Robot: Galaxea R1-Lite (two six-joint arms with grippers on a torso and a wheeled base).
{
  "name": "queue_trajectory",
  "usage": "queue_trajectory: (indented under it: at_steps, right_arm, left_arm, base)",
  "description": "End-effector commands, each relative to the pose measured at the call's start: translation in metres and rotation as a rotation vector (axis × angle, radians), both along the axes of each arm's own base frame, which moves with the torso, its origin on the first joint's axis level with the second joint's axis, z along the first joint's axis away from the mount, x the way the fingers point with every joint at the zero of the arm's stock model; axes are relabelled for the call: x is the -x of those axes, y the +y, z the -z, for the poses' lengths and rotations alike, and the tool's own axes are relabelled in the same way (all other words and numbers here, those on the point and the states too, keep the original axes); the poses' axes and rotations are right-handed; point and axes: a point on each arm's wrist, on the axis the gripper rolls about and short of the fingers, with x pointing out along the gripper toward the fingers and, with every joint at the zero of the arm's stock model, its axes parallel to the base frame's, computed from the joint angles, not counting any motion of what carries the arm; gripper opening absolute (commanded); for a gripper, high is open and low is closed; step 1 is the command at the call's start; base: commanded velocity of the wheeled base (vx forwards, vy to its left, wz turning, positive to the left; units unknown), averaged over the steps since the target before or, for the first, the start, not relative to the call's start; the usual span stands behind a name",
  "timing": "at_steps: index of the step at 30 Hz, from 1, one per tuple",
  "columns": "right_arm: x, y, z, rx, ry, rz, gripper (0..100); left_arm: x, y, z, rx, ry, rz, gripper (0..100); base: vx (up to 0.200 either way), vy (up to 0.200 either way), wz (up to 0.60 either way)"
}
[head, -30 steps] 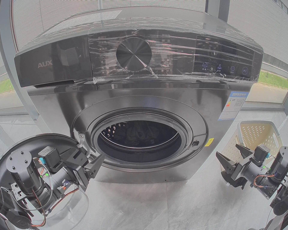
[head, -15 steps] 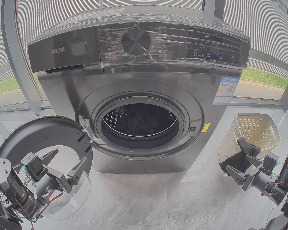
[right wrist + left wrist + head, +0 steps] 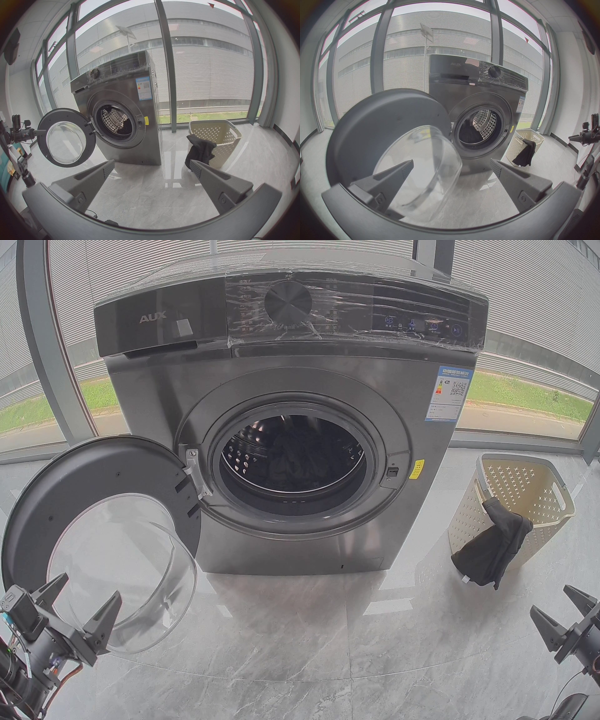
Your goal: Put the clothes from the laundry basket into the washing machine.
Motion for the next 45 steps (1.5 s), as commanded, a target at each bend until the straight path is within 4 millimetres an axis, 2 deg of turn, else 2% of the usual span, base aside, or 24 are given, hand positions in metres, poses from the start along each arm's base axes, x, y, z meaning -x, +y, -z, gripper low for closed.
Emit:
queue_trajectory:
  at_steps: [1,5,10,13,16,22,25,31,35,40,45]
  right_arm:
    - [0.044,-0.018,0.014,-0.037,-0.141,0.114,100]
    - [0.057,-0.021,0.025,0.006,-0.155,0.209,100]
    - [0.077,-0.016,0.045,0.001,-0.206,0.187,100]
    - [0.077,-0.017,0.044,-0.006,-0.213,0.195,100]
    - [0.077,-0.018,0.048,0.029,-0.180,0.253,100]
    - [0.077,-0.017,0.050,0.050,-0.161,0.207,100]
    - [0.077,-0.017,0.050,0.049,-0.159,0.208,100]
    - [0.077,-0.017,0.050,0.054,-0.163,0.202,100]
    - [0.077,-0.017,0.050,0.055,-0.163,0.200,100]
    - [0.077,-0.017,0.050,0.057,-0.163,0.200,100]
    - [0.077,-0.017,0.050,0.057,-0.163,0.200,100]
  left_arm:
    - [0.050,0.032,0.013,0.058,-0.068,-0.090,100]
    - [0.067,0.040,0.029,0.067,-0.036,-0.159,100]
    - [0.084,0.044,0.044,0.081,-0.049,-0.164,100]
    - [0.090,0.045,0.047,0.082,-0.084,-0.178,100]
    - [0.094,0.044,0.056,0.035,-0.048,-0.237,100]
    - [0.098,0.041,0.055,0.033,-0.094,-0.346,100]
    - [0.100,0.038,0.056,0.038,-0.123,-0.269,100]
    - [0.103,0.039,0.057,0.032,-0.144,-0.284,100]
    - [0.103,0.040,0.058,-0.065,-0.139,-0.328,100]
    - [0.103,0.036,0.061,0.046,-0.100,-0.143,100]
    - [0.103,0.037,0.061,0.036,-0.106,-0.181,100]
  base:
    - [0.000,0.000,0.00]
    - [0.000,0.000,0.00]
    - [0.000,0.000,0.00]
    - [0.000,0.000,0.00]
    - [0.000,0.000,0.00]
    - [0.000,0.000,0.00]
    - [0.000,0.000,0.00]
    - [0.000,0.000,0.00]
    - [0.000,0.000,0.00]
    - [0.000,0.000,0.00]
    - [0.000,0.000,0.00]
